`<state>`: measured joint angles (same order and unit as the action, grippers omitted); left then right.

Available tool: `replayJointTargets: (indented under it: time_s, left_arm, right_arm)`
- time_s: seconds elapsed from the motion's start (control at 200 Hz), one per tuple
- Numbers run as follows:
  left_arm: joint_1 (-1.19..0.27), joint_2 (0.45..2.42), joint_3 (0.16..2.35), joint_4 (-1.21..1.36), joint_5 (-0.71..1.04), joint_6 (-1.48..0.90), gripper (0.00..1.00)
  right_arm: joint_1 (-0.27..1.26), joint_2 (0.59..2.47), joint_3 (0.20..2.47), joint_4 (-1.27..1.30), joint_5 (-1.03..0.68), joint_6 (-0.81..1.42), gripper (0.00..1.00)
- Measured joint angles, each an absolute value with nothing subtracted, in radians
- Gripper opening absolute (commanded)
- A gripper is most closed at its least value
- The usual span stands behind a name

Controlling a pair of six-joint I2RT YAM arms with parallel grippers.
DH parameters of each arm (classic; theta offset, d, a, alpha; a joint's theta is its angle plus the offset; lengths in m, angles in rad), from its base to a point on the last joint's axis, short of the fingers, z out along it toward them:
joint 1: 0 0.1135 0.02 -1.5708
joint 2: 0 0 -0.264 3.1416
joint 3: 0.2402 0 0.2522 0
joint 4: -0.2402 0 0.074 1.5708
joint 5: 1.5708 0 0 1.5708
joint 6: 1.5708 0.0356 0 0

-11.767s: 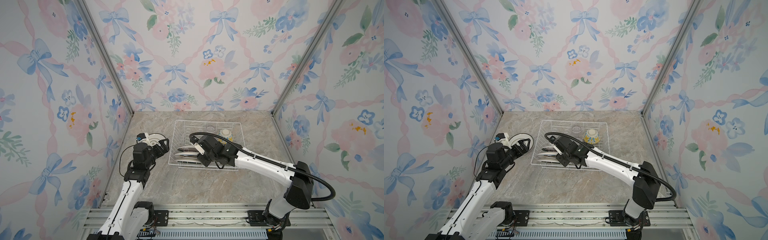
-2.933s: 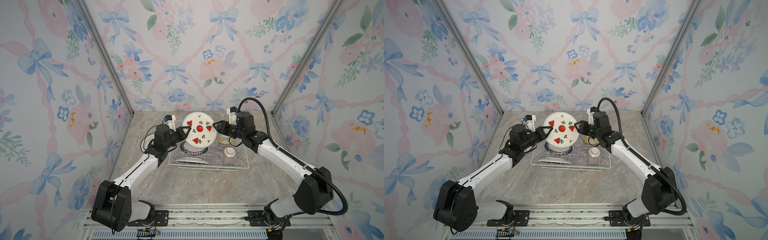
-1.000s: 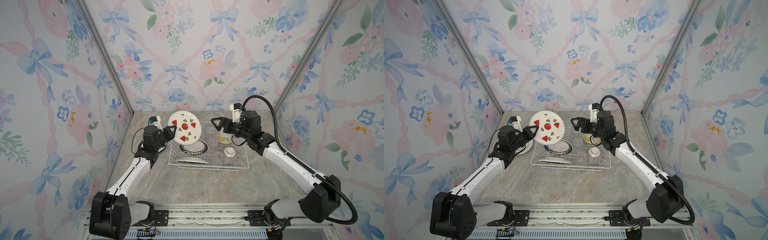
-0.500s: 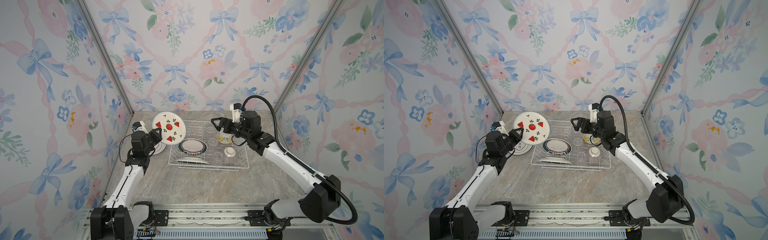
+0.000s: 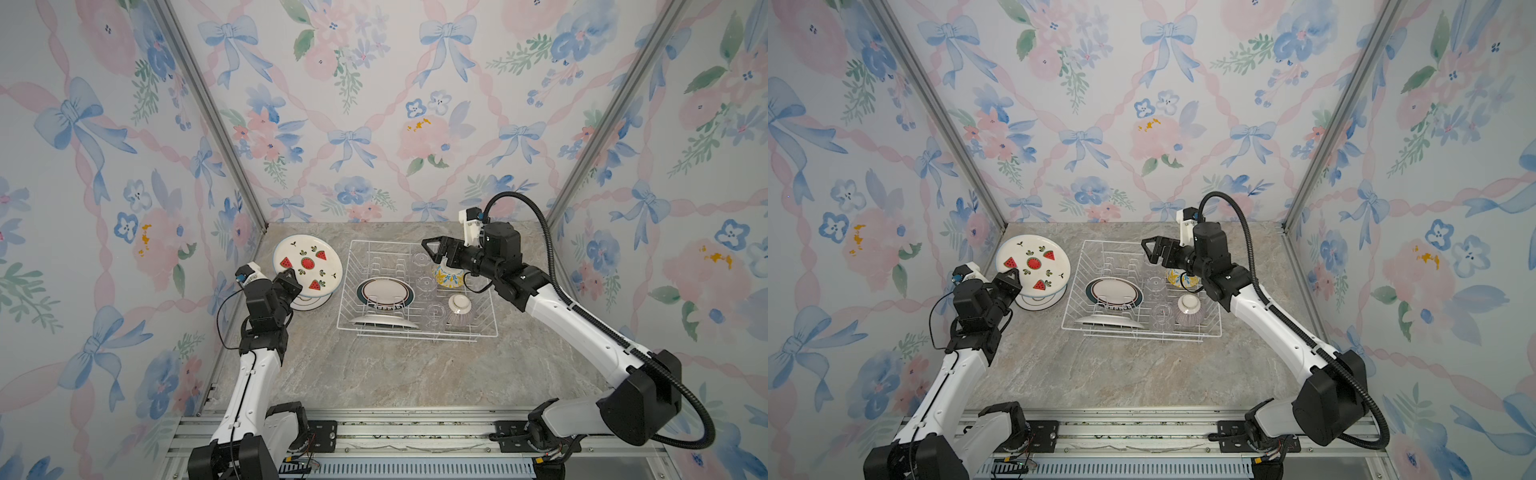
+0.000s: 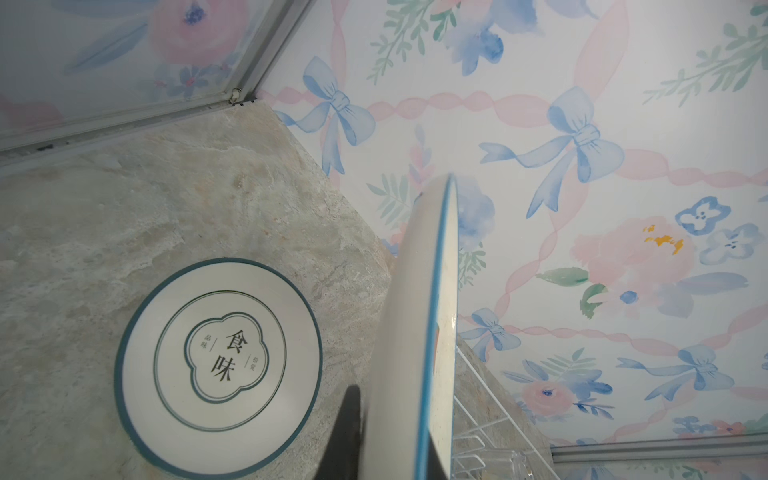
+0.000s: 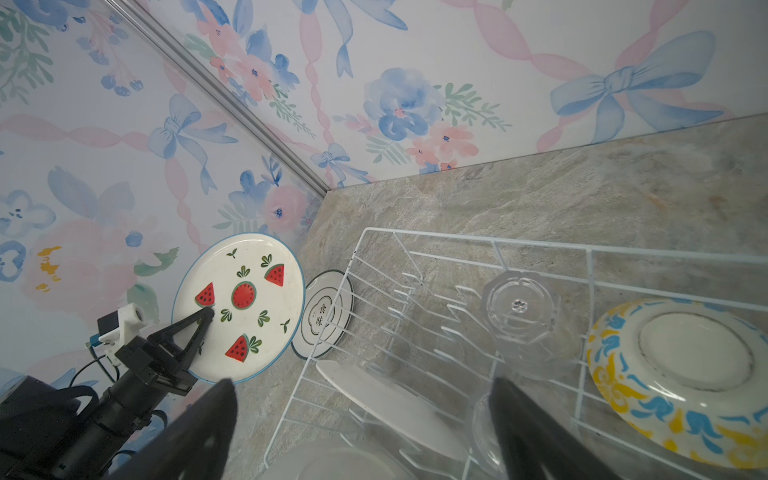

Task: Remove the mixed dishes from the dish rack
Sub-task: 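Carry the watermelon plate with the left gripper down onto the printed plate, then lower the watermelon plate flat onto the printed plate and open the left gripper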

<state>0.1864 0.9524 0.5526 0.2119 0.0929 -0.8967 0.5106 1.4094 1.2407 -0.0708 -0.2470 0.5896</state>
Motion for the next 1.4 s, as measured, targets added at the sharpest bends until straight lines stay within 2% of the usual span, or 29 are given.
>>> replayJointTargets:
  time_s: [0.245, 0.495, 0.89, 1.4]
  left_arm:
    - [0.238, 0.965, 0.520, 0.207, 0.059, -0.903, 0.00]
    - [0.270, 1.076, 0.512, 0.213, 0.058, -0.902, 0.00]
    - [0.299, 1.310, 0.528, 0.255, 0.155, -0.890, 0.00]
    - [0.320, 1.388, 0.567, 0.298, 0.224, -0.882, 0.00]
  right_arm:
    - [0.511, 1.409, 1.241, -0.078, -0.247, 0.582, 0.97]
    - [0.511, 1.409, 1.240, -0.080, -0.247, 0.568, 0.97]
    - [0.511, 1.409, 1.239, -0.107, -0.246, 0.552, 0.97]
    - [0.511, 1.410, 1.239, -0.117, -0.239, 0.545, 0.97]
